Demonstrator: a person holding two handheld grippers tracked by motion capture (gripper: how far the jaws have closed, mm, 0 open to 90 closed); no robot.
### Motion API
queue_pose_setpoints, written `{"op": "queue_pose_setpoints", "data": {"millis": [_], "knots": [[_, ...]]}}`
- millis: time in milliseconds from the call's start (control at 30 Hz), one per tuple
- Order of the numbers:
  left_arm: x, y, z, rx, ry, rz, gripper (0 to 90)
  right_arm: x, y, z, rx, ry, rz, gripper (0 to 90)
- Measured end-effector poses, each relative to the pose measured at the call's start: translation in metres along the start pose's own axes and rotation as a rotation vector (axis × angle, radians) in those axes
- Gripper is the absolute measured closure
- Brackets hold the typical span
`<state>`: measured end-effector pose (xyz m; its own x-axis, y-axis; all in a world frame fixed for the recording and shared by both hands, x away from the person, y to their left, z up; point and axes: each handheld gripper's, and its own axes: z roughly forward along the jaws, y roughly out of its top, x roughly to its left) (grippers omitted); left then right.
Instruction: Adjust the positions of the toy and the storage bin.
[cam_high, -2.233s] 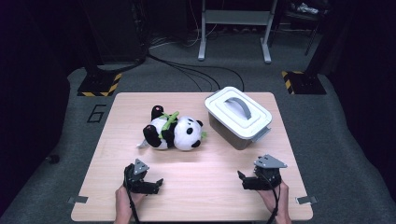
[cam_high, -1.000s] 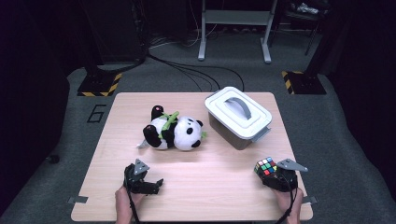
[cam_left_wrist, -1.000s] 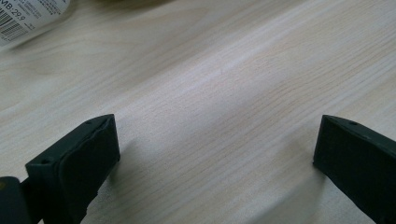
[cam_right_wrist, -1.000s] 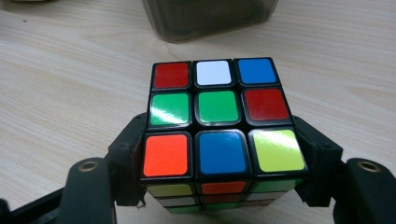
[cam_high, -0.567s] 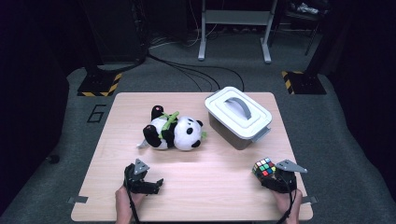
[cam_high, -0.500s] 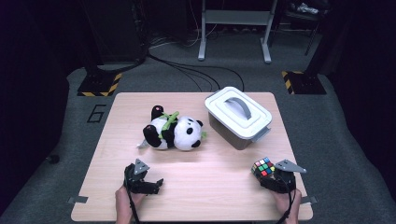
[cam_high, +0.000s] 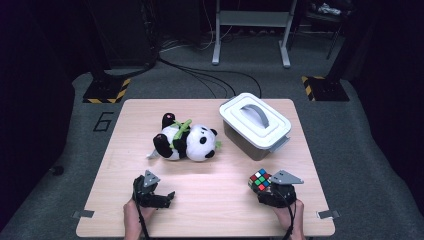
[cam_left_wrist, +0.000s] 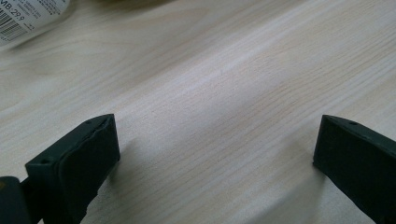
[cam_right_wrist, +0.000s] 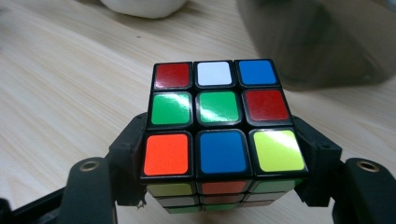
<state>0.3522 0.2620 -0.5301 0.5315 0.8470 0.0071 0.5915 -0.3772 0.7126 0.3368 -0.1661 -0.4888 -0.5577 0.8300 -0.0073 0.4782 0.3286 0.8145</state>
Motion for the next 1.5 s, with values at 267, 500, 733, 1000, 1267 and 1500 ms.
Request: {"op": "queue_pose_setpoints", "data": {"millis": [267,500,733,1000,1267,1500], "knots": [[0.0,0.0,0.0,0.001,-0.001,0.002,0.2,0.024,0.018,0.015,0.001,0.07,-0.058,32.3],[0.0,0.0,0.0,0.0,0.0,0.001,0.2,0.046,0.03,0.029,0.01,0.138,-0.092,32.3],[0.0,0.0,0.0,0.0,-0.001,0.001,0.2,0.063,0.038,0.041,0.019,0.178,-0.145,32.4],[0.0,0.0,0.0,0.002,0.001,0.001,0.2,0.082,0.045,0.061,0.043,0.24,-0.161,32.3],[0.0,0.0,0.0,-0.001,0.0,-0.001,0.3,0.094,0.049,0.078,0.063,0.278,-0.189,32.4],[0.0,0.0,0.0,-0.002,0.0,-0.002,0.3,0.099,0.048,0.086,0.076,0.275,-0.199,32.3]]}}
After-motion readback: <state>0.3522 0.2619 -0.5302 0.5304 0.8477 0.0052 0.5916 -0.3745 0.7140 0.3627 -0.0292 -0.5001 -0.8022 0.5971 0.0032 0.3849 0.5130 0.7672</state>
